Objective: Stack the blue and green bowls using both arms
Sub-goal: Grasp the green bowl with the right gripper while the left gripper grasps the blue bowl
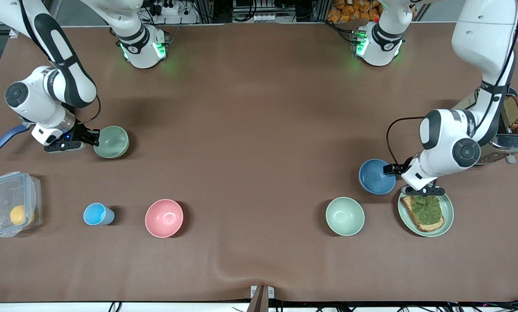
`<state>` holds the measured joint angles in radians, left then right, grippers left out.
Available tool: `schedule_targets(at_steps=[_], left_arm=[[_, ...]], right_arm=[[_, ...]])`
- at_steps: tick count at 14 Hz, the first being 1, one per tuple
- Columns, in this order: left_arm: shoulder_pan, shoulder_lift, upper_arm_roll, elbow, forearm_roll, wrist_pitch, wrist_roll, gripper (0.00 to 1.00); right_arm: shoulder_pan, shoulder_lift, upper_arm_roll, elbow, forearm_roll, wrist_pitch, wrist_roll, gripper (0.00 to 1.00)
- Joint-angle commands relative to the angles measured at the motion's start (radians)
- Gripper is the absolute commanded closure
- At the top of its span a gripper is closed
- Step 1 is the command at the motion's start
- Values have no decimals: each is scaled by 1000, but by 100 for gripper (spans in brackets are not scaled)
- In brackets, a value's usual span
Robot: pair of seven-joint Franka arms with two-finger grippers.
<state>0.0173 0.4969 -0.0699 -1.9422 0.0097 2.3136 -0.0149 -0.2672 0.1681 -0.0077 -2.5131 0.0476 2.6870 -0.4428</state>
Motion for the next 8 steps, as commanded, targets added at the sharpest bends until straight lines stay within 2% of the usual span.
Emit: schedule_targets(at_steps=[1,3,5,6,8], left_arm=[[-5,43,-2,46,18,1,-5,0],[-13,52,-2,49,16,4,-5,0],[-13,58,-2,54,18,6,-5,0],[-14,58,-2,54,16,6,-7,7],[-13,60,-2,54,18,6,-7,67]], right_arm=[[14,-21,20,0,9,-1,-1,100],[40,-33,21,19,9,-22,39,100],[89,-51,29,57,12,-109,172,100],[126,-62,29,95,15,-189,259,100],[201,-76,29,161,15,-318,414,100]])
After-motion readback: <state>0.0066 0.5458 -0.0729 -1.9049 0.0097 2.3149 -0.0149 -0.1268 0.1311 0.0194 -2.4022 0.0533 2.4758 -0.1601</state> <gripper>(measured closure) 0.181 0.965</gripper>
